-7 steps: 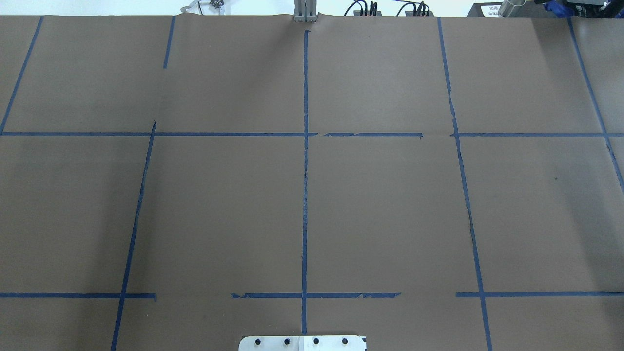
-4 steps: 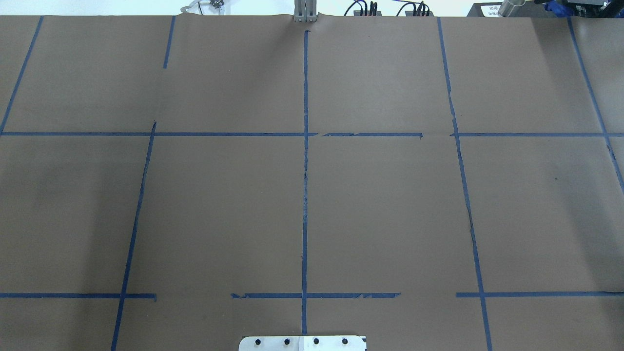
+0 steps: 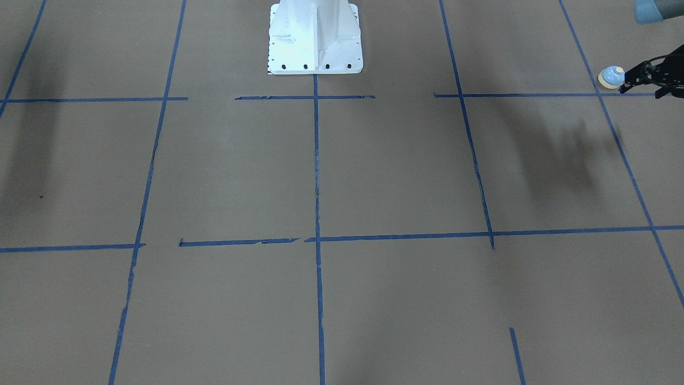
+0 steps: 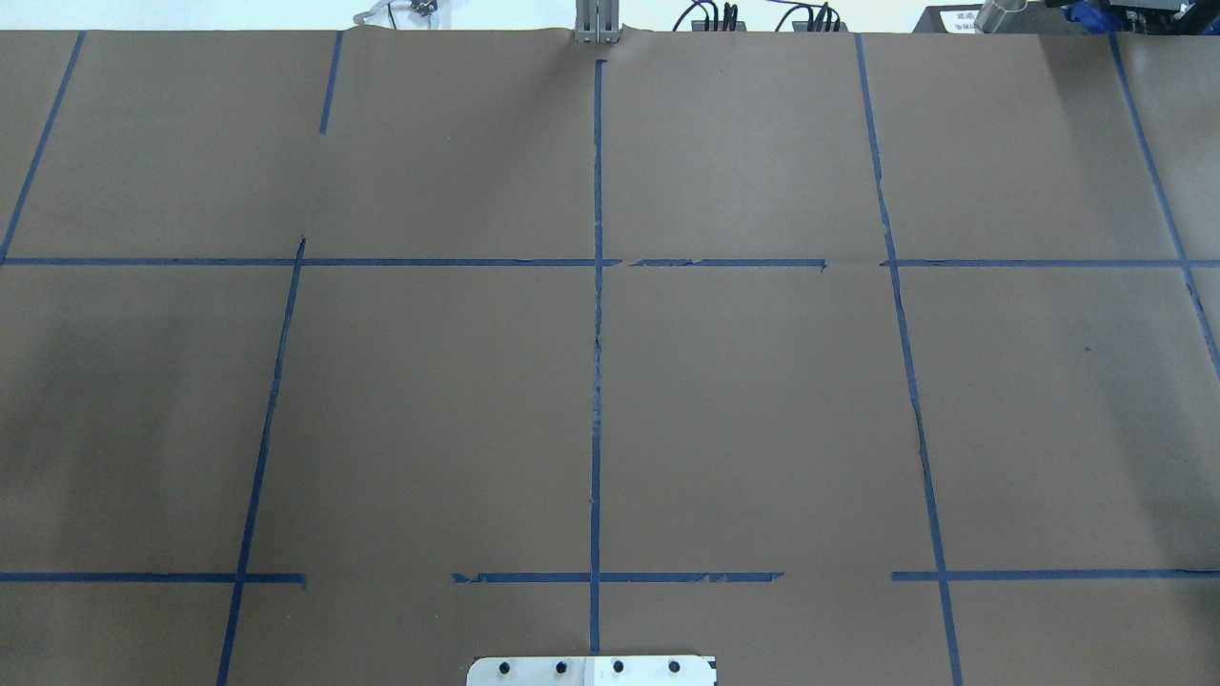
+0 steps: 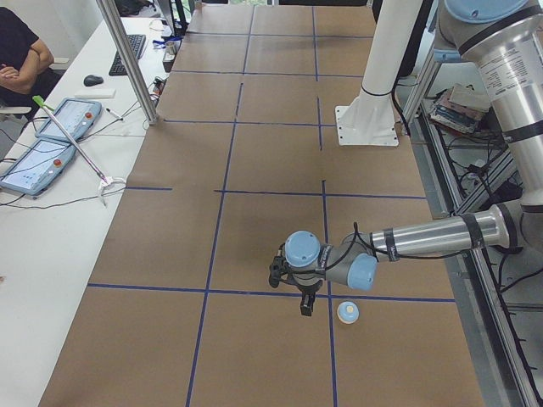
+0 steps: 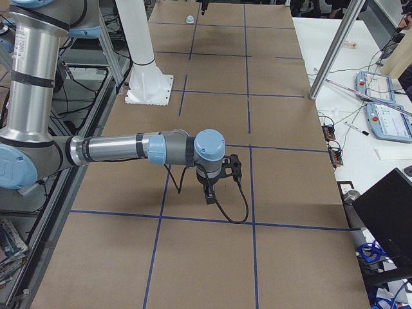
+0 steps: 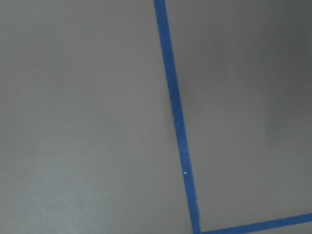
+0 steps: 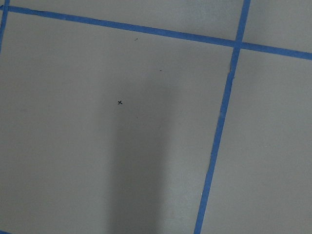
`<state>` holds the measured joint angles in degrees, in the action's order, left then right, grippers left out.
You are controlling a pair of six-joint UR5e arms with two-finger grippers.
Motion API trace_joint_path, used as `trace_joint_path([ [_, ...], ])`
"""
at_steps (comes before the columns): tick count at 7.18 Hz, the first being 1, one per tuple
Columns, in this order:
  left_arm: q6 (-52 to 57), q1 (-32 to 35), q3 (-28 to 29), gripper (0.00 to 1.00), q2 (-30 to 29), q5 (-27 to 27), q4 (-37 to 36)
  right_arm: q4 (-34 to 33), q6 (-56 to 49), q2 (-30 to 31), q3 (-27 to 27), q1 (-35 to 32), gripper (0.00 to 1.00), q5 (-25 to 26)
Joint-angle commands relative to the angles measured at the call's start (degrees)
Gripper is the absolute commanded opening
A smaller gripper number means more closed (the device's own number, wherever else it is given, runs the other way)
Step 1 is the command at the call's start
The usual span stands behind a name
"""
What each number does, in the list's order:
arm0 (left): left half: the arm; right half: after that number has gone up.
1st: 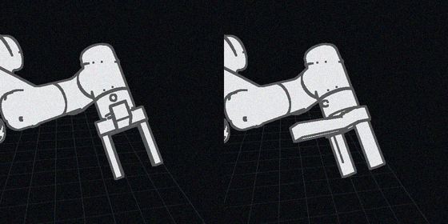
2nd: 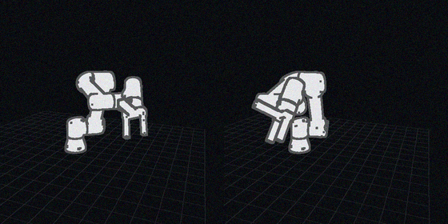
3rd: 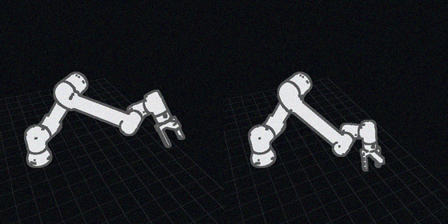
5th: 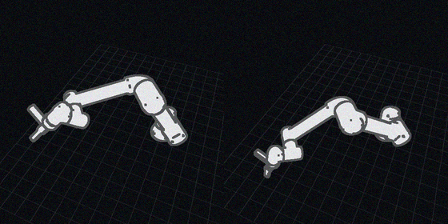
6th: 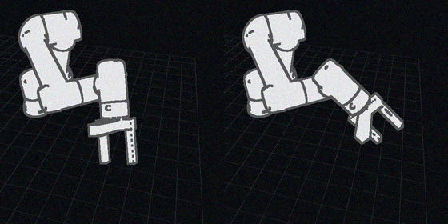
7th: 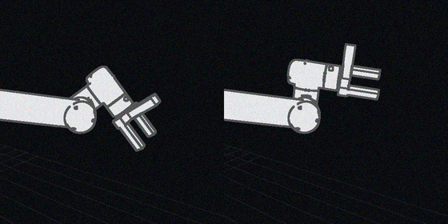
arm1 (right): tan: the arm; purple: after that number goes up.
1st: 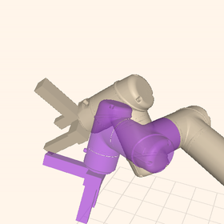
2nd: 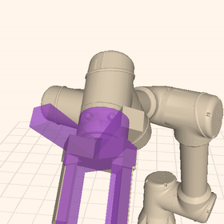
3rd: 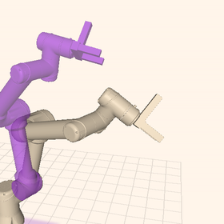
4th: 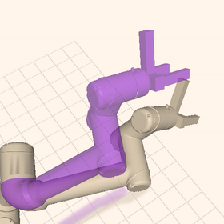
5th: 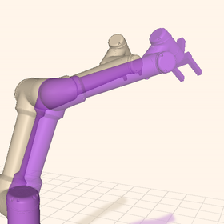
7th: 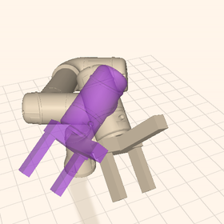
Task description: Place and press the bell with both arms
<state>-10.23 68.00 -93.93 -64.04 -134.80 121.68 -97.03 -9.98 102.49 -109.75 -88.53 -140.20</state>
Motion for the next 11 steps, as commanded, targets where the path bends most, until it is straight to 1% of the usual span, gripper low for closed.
trace_joint_path([
  [1, -6.8, -4.97, 4.01, 1.0, 3.99, 0.68, 13.03, 0.0, -0.04, -0.01, -0.03, 0.02, 1.0, -0.95],
  [2, -7.35, -5.76, 4.1, 1.0, 4.18, 0.51, 13.32, 0.0, 0.05, 0.08, -0.03, 0.02, 1.0, -1.04],
  [4, -7.53, -10.49, 5.93, 1.0, 4.27, -0.54, 13.23, 0.0, 0.05, -0.01, -0.03, 0.02, 1.0, -1.12],
  [5, -7.53, -11.39, 5.95, 1.0, 4.27, -0.63, 13.23, 0.0, -0.04, -0.01, -0.03, 0.02, 1.0, -1.12],
  [11, -7.53, -13.94, 7.35, 1.0, 4.27, -0.64, 13.32, 0.09, 0.05, -0.01, -0.29, 0.02, 1.0, -1.83],
])
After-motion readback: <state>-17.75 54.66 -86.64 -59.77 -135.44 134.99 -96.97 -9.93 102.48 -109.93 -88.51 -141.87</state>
